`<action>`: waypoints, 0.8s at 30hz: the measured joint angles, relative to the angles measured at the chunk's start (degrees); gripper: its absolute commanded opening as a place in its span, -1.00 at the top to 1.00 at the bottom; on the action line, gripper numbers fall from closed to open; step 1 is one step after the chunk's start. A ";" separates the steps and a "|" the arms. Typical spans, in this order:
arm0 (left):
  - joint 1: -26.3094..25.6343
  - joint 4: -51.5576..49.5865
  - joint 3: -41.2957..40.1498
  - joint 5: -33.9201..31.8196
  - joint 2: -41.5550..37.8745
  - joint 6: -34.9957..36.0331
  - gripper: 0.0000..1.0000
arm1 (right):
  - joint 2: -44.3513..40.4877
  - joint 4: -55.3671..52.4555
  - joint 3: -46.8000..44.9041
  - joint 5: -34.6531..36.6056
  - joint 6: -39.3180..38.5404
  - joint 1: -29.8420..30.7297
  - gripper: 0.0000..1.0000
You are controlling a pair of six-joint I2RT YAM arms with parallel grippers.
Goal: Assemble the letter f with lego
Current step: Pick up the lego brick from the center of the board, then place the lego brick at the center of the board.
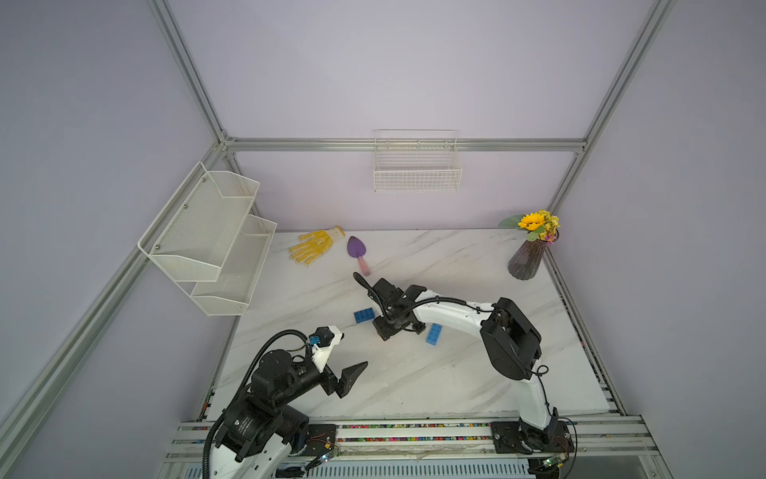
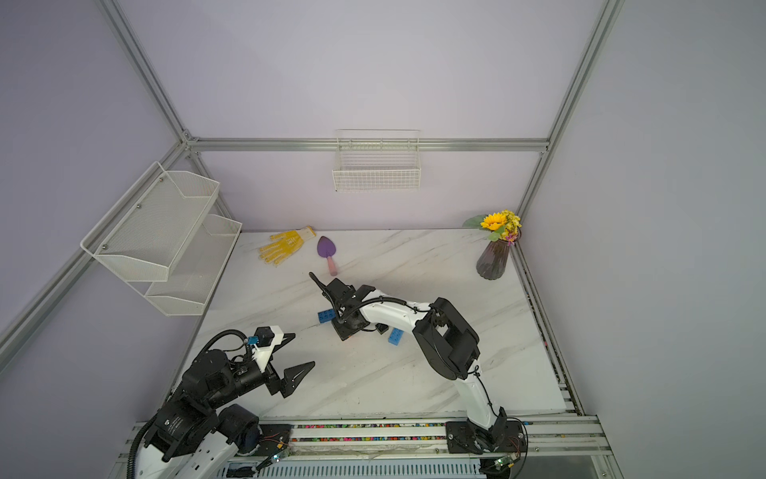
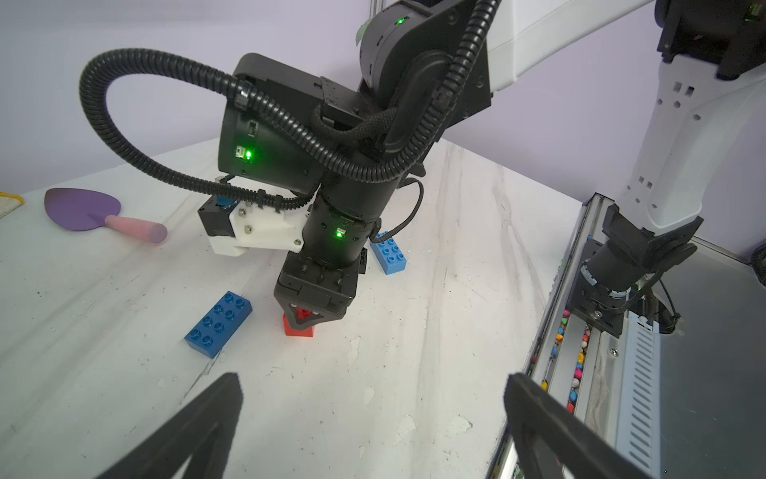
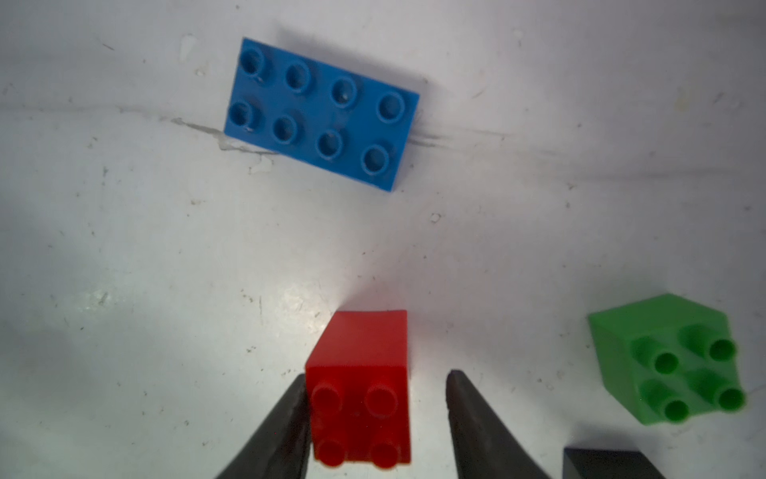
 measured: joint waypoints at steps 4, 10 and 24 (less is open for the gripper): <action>-0.55 -0.02 0.00 -0.87 0.44 0.00 -1.00 | 0.39 -0.33 0.46 0.00 -0.24 0.02 0.34; -0.61 -0.02 0.00 -1.07 1.33 0.00 -1.00 | 0.39 -2.01 3.30 0.52 -0.46 0.02 0.57; -0.96 -0.04 0.00 -4.57 -0.07 0.61 -1.00 | 0.37 -9.77 15.19 4.24 0.72 -6.73 0.94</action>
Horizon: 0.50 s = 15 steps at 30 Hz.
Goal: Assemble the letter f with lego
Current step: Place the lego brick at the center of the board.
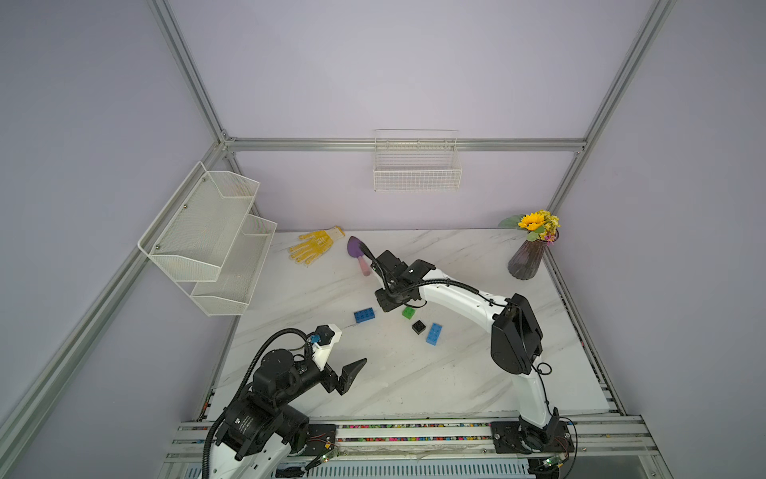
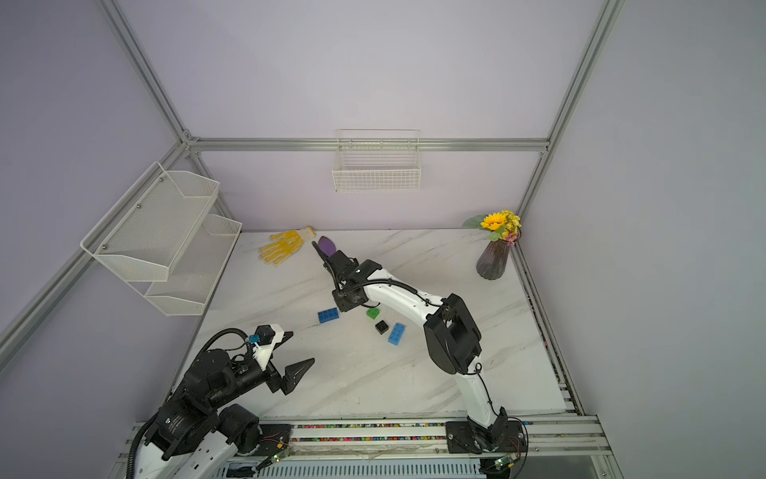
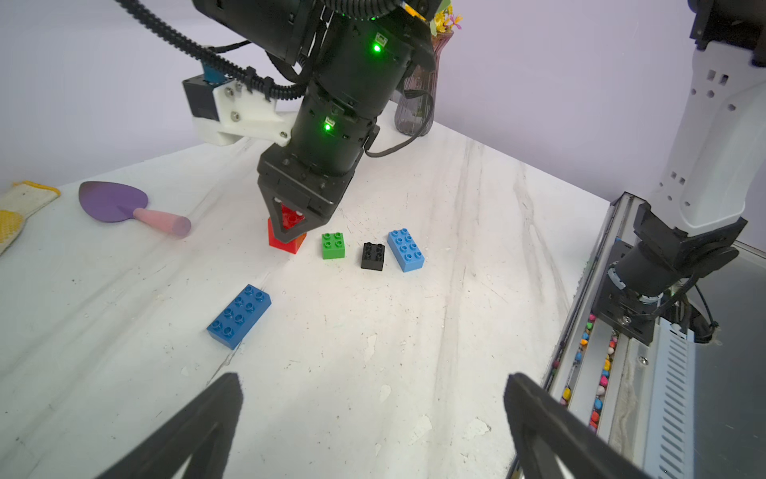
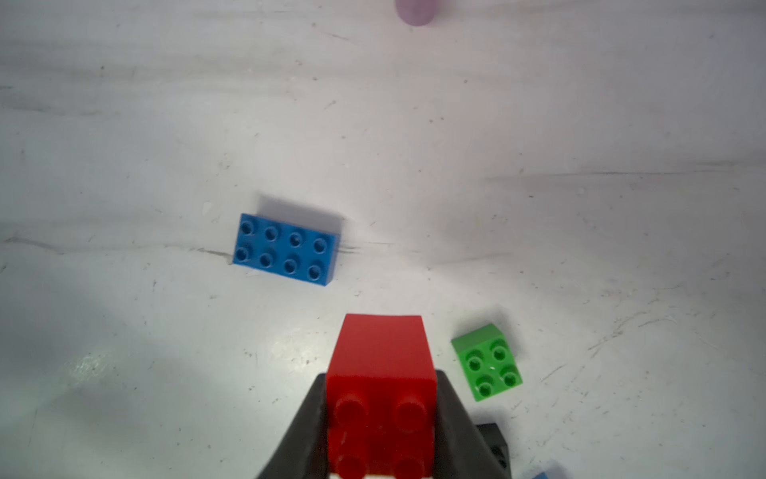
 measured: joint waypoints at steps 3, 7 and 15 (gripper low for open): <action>0.00 -0.07 -0.02 -1.70 -1.05 0.55 -1.00 | 0.02 -0.68 0.26 -0.55 0.63 -4.87 0.94; 0.00 -0.15 -0.04 -3.76 -1.95 1.53 -1.00 | 0.74 -0.85 1.46 -0.59 1.60 -9.92 0.94; 0.00 -0.63 -0.04 -6.36 -2.82 2.34 -1.00 | 4.79 -1.16 2.01 -1.60 3.65 -11.67 0.97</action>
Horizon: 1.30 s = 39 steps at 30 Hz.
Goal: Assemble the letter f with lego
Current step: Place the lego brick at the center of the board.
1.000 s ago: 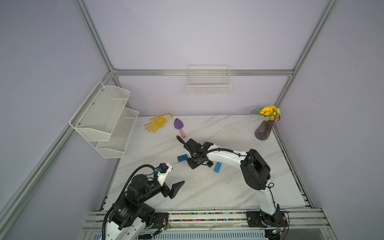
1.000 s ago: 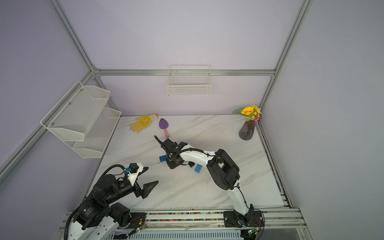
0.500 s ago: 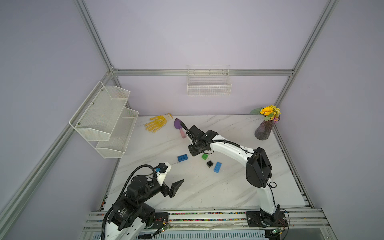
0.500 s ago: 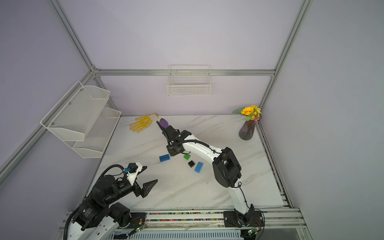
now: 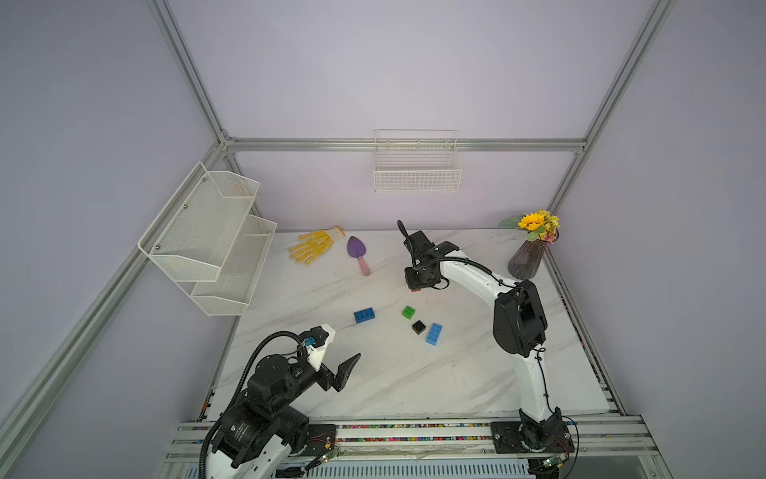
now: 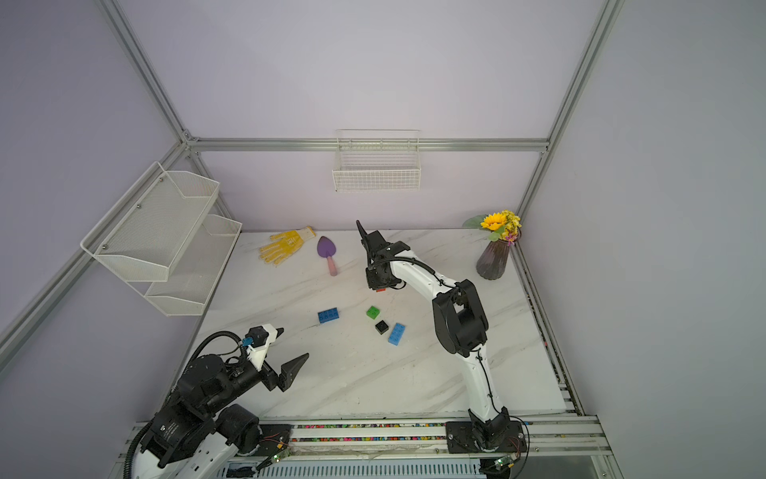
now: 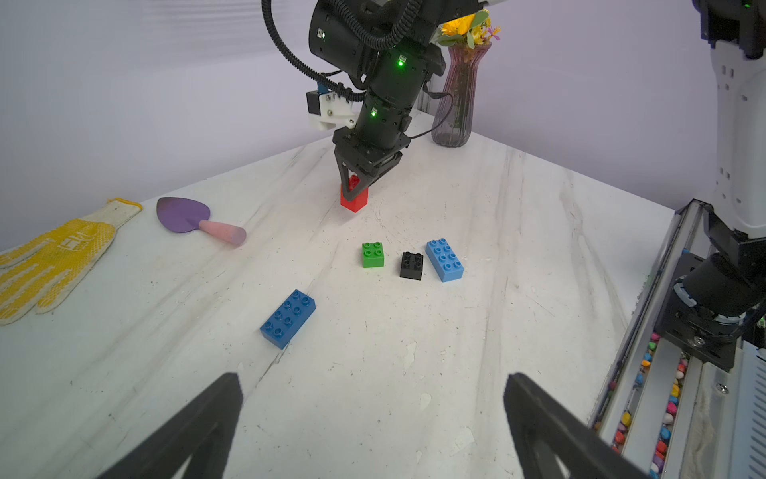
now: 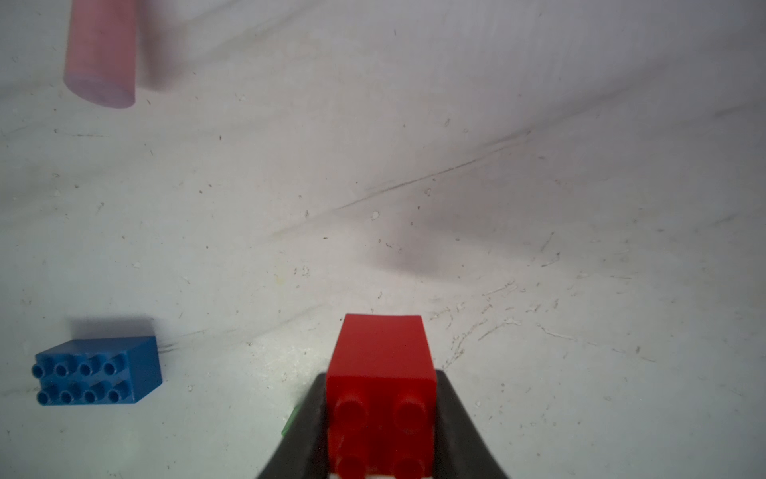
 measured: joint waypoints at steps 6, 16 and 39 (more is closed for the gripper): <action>0.00 -0.28 0.00 -0.46 -0.04 0.28 -1.00 | -0.02 0.33 -3.56 -0.94 2.10 0.02 1.00; 0.00 -0.28 0.00 -0.39 1.16 0.68 -0.99 | -7.96 1.62 -17.20 -0.68 6.82 1.51 1.00; 0.00 -0.26 0.00 0.70 1.95 0.72 -1.00 | -13.97 4.02 -24.02 5.09 12.92 5.11 1.00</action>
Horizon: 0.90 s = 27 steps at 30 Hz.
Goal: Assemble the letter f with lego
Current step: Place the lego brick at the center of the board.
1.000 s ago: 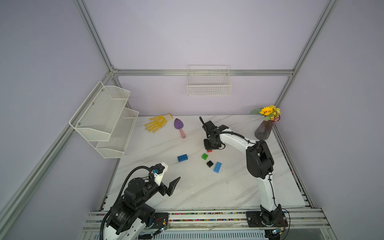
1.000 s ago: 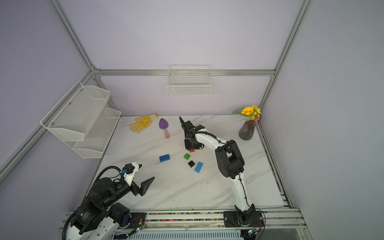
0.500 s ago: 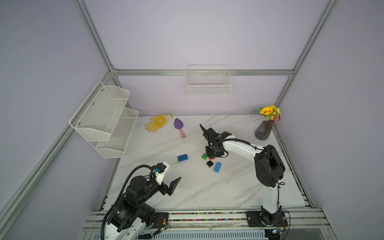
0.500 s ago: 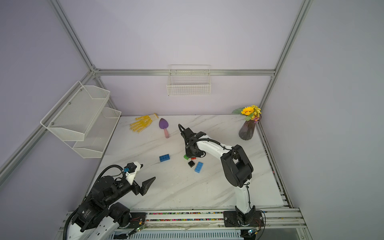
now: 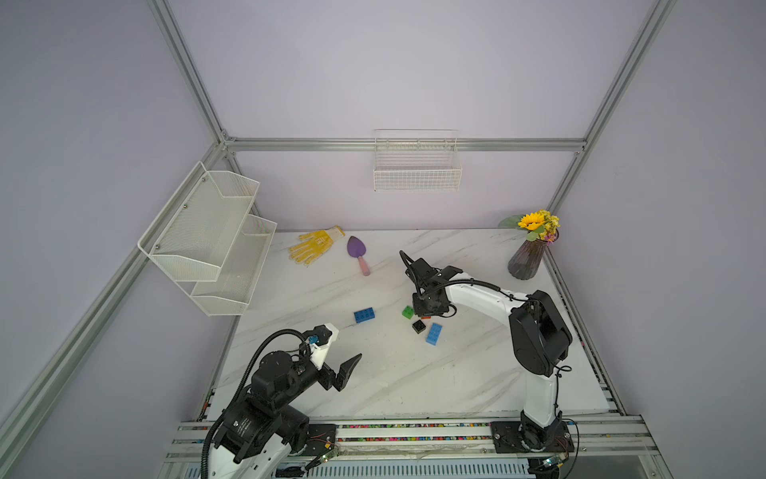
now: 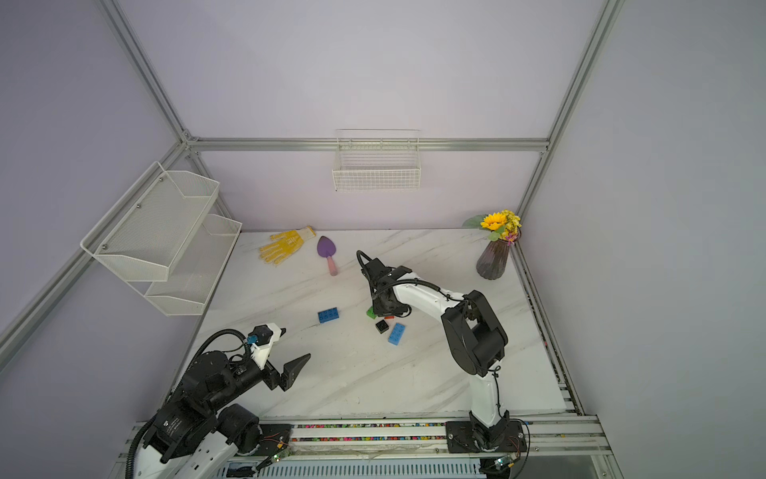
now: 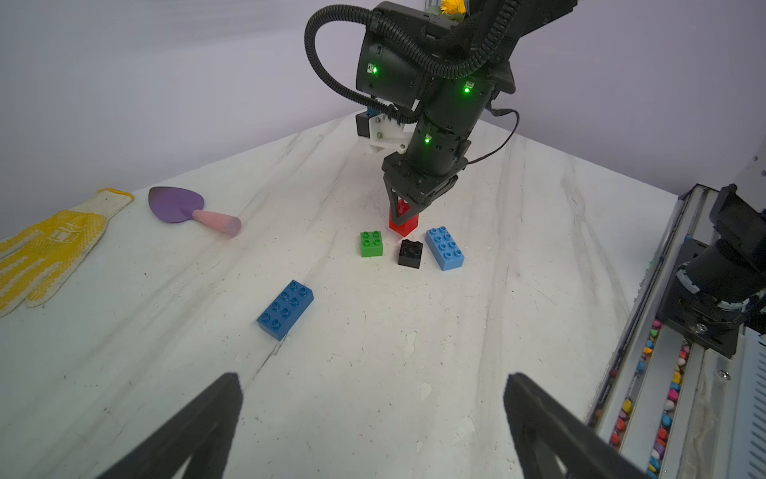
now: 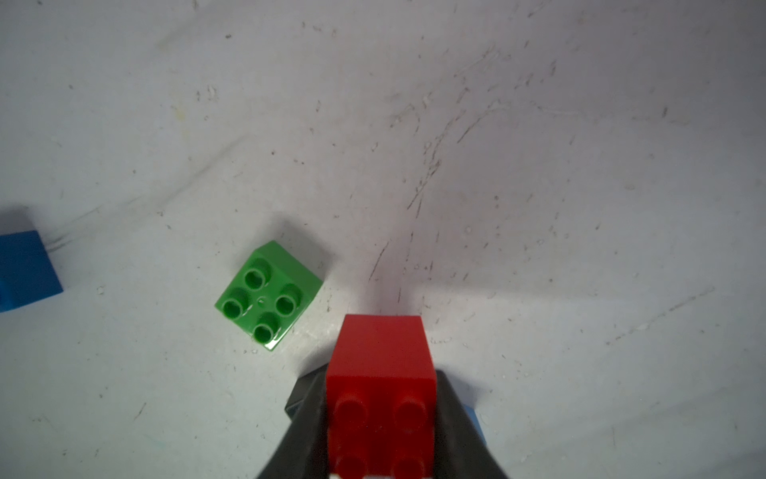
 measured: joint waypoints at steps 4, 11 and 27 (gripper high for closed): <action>0.00 0.00 0.00 0.20 0.00 0.00 -1.00 | -2.40 -0.09 -0.70 0.63 0.70 0.76 1.00; 0.00 -0.02 0.00 0.46 -0.31 0.04 -1.00 | -3.30 0.42 -0.79 1.31 1.14 1.20 1.00; 0.00 -0.02 0.00 0.50 -1.03 0.13 -1.00 | -0.11 1.53 -0.76 1.42 0.09 -0.83 1.00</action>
